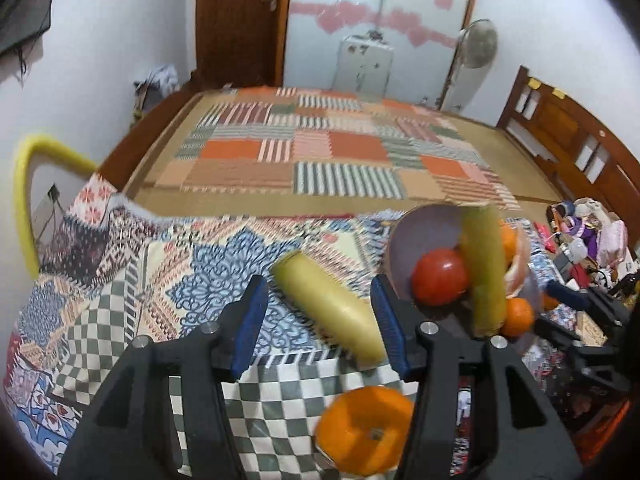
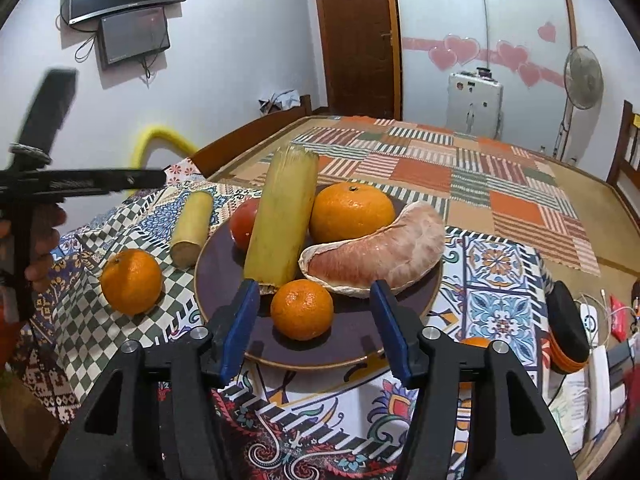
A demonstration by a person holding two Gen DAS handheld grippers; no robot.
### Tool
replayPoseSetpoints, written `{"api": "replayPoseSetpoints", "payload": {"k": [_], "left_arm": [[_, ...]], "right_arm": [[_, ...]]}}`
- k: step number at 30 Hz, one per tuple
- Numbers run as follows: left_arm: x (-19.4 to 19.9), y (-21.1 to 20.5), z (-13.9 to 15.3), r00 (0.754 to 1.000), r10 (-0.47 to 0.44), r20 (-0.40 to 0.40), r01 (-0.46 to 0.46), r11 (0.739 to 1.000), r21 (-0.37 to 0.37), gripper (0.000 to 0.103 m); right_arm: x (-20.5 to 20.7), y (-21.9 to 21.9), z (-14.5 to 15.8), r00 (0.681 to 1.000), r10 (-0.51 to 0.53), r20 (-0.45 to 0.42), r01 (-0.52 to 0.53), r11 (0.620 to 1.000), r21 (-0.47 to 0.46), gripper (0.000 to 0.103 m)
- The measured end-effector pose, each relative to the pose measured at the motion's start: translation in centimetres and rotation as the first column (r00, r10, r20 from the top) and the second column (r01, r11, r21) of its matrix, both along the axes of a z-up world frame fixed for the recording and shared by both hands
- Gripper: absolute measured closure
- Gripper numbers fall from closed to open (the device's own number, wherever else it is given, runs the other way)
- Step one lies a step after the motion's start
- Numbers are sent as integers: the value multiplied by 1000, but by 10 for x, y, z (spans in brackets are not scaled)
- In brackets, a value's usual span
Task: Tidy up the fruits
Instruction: 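Grasp the second yellow cylindrical fruit lying on the tablecloth with the left gripper, then carry the yellow fruit onto the plate and stand it upright with the left gripper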
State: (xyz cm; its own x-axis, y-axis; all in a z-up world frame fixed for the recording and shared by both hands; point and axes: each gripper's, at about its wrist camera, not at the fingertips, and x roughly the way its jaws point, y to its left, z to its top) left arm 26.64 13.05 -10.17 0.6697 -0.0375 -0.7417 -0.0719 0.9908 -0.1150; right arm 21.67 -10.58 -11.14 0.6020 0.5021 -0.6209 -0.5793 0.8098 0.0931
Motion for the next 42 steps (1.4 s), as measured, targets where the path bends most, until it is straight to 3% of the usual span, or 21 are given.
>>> {"api": "replayPoseSetpoints", "payload": {"k": [10, 14, 19, 26, 29, 33, 35, 36, 39, 42], "left_arm": [[47, -11, -32, 990, -15, -138, 21, 999, 44, 49], [50, -13, -39, 988, -3, -156, 18, 995, 100, 48], [50, -15, -45, 986, -7, -165, 30, 990, 136, 48], [56, -18, -45, 992, -1, -125, 21, 987, 161, 63], [56, -19, -41, 993, -11, -118, 28, 989, 144, 67], [40, -22, -20, 998, -37, -50, 42, 994, 103, 72], [28, -26, -4, 999, -53, -2, 53, 994, 94, 84], [22, -28, 3, 998, -63, 16, 61, 994, 96, 103], [1, -40, 32, 988, -110, 105, 98, 989, 111, 103], [-11, -58, 44, 978, -169, 121, 148, 975, 167, 103]], "right_arm": [[-9, -6, 6, 997, -18, 74, 21, 999, -40, 47], [-11, -13, 8, 993, -42, 108, 46, 998, -41, 41], [-12, -23, 9, 990, -67, 122, 71, 997, -34, 40], [-17, -40, 5, 987, -115, 116, 118, 993, -25, 40], [-16, -49, 3, 985, -135, 112, 138, 990, -19, 40], [-15, -56, 6, 982, -154, 110, 155, 988, 1, 40], [-14, -58, 8, 981, -158, 111, 158, 987, 7, 40], [-14, -58, 8, 981, -159, 112, 159, 987, 10, 40], [-15, -57, 9, 981, -159, 114, 158, 987, 18, 40], [-16, -56, 9, 981, -156, 113, 155, 988, 26, 40]]}}
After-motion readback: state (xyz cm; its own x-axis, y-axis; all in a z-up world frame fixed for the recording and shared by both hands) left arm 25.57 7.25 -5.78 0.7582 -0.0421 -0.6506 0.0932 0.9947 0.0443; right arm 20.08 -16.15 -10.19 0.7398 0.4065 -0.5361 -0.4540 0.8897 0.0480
